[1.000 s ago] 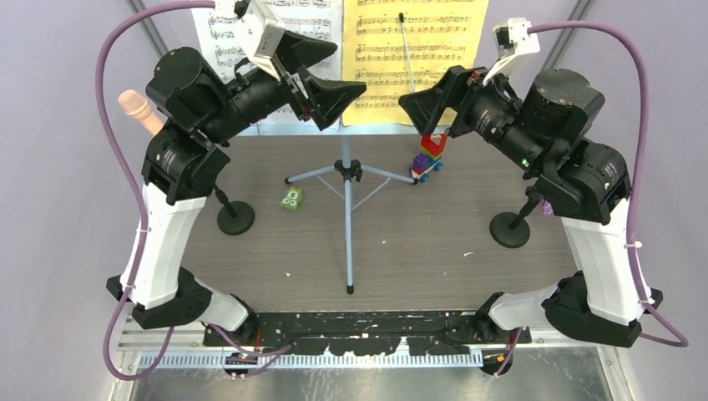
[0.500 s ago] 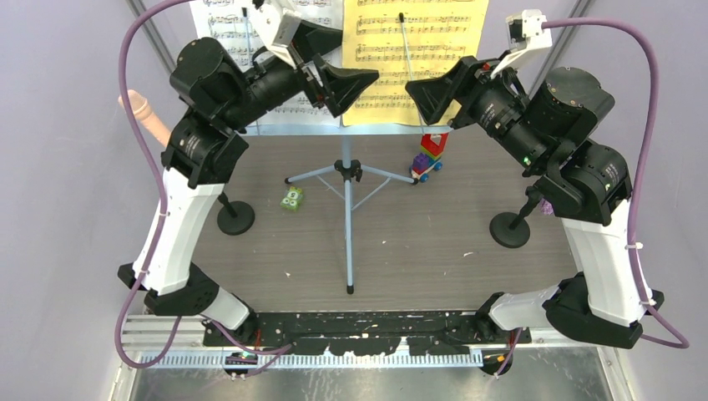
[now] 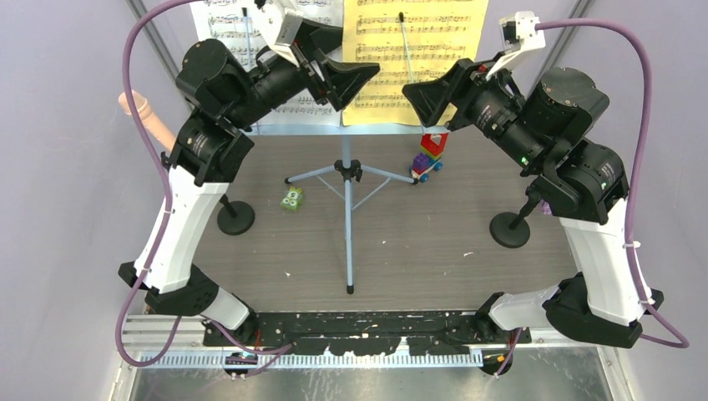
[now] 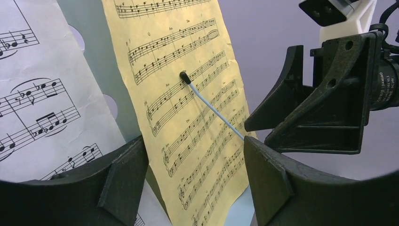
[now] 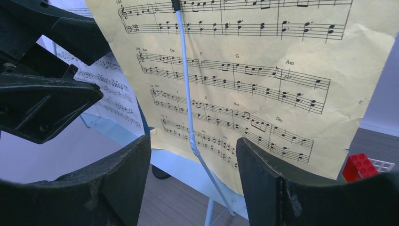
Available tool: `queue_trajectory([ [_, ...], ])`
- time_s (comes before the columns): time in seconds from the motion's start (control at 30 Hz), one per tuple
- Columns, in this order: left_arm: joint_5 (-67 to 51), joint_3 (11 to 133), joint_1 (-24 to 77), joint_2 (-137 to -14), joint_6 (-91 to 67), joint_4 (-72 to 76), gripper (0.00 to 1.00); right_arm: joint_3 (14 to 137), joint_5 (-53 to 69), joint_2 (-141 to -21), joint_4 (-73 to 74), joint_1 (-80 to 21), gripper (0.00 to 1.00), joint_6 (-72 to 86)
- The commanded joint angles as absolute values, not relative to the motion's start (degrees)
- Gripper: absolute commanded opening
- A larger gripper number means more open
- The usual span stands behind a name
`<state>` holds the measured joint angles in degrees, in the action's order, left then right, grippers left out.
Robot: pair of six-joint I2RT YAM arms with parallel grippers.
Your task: Pack up the instrument practice props
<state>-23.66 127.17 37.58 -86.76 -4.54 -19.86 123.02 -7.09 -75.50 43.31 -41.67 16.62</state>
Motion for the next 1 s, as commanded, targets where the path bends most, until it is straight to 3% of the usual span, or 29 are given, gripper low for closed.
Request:
queue_trajectory([
  [0.0, -22.99, 127.05, 37.1, -86.82, -5.69, -16.69, 0.72, 122.78, -5.15, -75.1, 40.14, -41.86, 0.7, 16.98],
  [0.4, -26.45, 126.74, 37.1, -88.13, -7.59, -14.67, 0.45, 121.74, -3.15, -75.19, 39.74, -41.88, 0.68, 17.57],
  [0.73, -23.4, 124.35, 37.15, -86.91, -6.77, -13.67, 0.29, 120.38, -4.48, -74.52, 37.58, -41.87, 0.63, 16.81],
  [0.97, -20.97, 122.19, 37.14, -85.94, -6.33, -12.74, 0.25, 122.02, -4.97, -76.03, 35.65, -41.86, 0.56, 15.84],
])
